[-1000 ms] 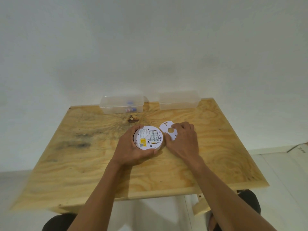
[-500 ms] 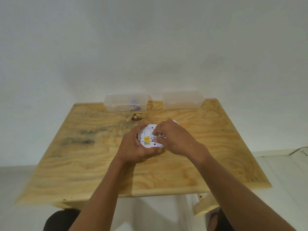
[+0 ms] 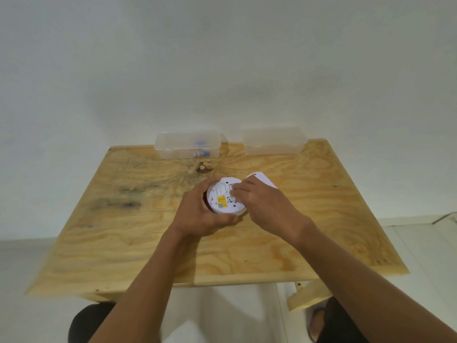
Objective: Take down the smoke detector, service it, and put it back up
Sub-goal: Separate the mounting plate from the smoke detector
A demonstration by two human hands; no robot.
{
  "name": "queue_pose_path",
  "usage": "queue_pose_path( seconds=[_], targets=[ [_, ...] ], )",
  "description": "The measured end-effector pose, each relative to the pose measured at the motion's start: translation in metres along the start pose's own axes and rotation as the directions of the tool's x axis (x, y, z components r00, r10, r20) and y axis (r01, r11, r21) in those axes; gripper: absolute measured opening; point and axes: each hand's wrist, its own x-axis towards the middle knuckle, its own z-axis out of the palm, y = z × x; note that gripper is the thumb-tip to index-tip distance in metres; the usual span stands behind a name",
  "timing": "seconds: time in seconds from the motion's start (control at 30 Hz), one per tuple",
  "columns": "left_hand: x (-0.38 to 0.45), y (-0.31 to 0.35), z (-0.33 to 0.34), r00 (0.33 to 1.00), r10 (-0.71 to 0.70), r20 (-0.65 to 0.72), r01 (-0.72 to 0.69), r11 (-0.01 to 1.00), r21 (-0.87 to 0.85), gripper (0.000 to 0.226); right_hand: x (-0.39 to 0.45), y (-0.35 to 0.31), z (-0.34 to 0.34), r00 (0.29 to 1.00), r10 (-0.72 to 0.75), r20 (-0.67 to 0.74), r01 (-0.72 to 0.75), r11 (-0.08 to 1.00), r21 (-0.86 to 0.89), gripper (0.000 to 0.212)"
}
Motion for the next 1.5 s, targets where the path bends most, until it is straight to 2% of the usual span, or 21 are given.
queue_pose_path(
  seconds=[0.07, 0.13, 0.3, 0.4, 0.47, 0.53, 0.6, 0.7, 0.8, 0.9, 1.07, 1.3, 1.37, 1.43, 1.5],
  targets=[
    [0.001, -0.004, 0.0, 1.0, 0.005, -0.014, -0.005, 1.0, 0.026, 0.081, 0.0, 0.009, 0.002, 1.0, 0.011, -0.023, -0.011, 1.0, 0.017, 0.045],
    [0.001, -0.005, 0.003, 0.999, 0.034, -0.009, -0.034, 0.996, 0.08, 0.068, 0.002, 0.02, 0.001, 1.0, 0.024, 0.005, -0.024, 1.0, 0.009, 0.045],
    [0.002, 0.0, 0.01, 0.999, 0.03, 0.035, -0.033, 0.993, 0.115, 0.088, 0.001, 0.023, 0.013, 0.999, 0.036, -0.035, -0.034, 0.997, 0.071, 0.043],
    [0.001, 0.005, 0.008, 1.0, 0.018, 0.017, -0.019, 0.998, 0.067, 0.084, 0.004, 0.016, 0.023, 0.994, 0.06, -0.086, -0.055, 0.997, 0.06, 0.037],
    [-0.001, 0.009, 0.007, 1.0, 0.01, 0.006, -0.01, 0.999, 0.053, 0.083, 0.007, 0.01, 0.025, 0.993, 0.039, -0.116, -0.035, 0.999, 0.035, 0.024],
    [-0.001, 0.011, 0.007, 1.0, 0.0, 0.014, -0.001, 0.998, 0.071, 0.096, 0.007, 0.004, 0.028, 0.995, 0.046, -0.093, -0.04, 0.997, 0.065, 0.018],
    [0.0, 0.011, 0.007, 0.999, -0.03, 0.025, 0.027, 0.995, 0.091, 0.112, 0.007, -0.001, 0.03, 0.994, 0.103, -0.04, -0.097, 0.986, 0.135, 0.02],
    [0.001, 0.012, 0.006, 0.998, -0.049, 0.03, 0.046, 0.994, 0.097, 0.118, 0.01, 0.0, 0.026, 0.996, 0.087, 0.029, -0.09, 0.985, 0.15, 0.009],
    [0.0, 0.013, 0.006, 0.998, -0.052, 0.029, 0.049, 0.994, 0.1, 0.111, 0.012, 0.004, 0.019, 0.997, 0.059, 0.04, -0.065, 0.987, 0.146, 0.016],
    [0.001, 0.013, 0.005, 0.998, -0.062, 0.022, 0.059, 0.992, 0.109, 0.112, 0.009, 0.0, 0.014, 0.999, 0.035, 0.03, -0.037, 0.996, 0.079, 0.012],
    [0.001, 0.016, 0.008, 0.998, -0.054, -0.017, 0.055, 0.99, 0.128, 0.108, -0.004, -0.008, 0.01, 0.997, -0.015, -0.079, 0.013, 1.0, -0.021, 0.035],
    [-0.001, 0.018, 0.011, 0.996, -0.062, -0.058, 0.069, 0.989, 0.132, 0.099, -0.002, -0.003, 0.009, 0.998, 0.056, -0.026, -0.053, 0.991, 0.121, 0.044],
    [-0.002, 0.016, 0.012, 0.995, -0.068, -0.067, 0.077, 0.987, 0.144, 0.105, -0.001, -0.002, 0.008, 0.996, 0.092, -0.002, -0.091, 0.983, 0.159, 0.047],
    [-0.003, 0.015, 0.013, 0.995, -0.068, -0.066, 0.078, 0.984, 0.162, 0.109, -0.001, -0.003, 0.005, 0.999, 0.041, 0.021, -0.043, 0.991, 0.128, 0.042],
    [-0.003, 0.015, 0.014, 0.996, -0.072, -0.056, 0.081, 0.982, 0.172, 0.109, -0.001, -0.005, 0.004, 0.997, -0.066, 0.043, 0.064, 0.997, 0.048, 0.031]
  ],
)
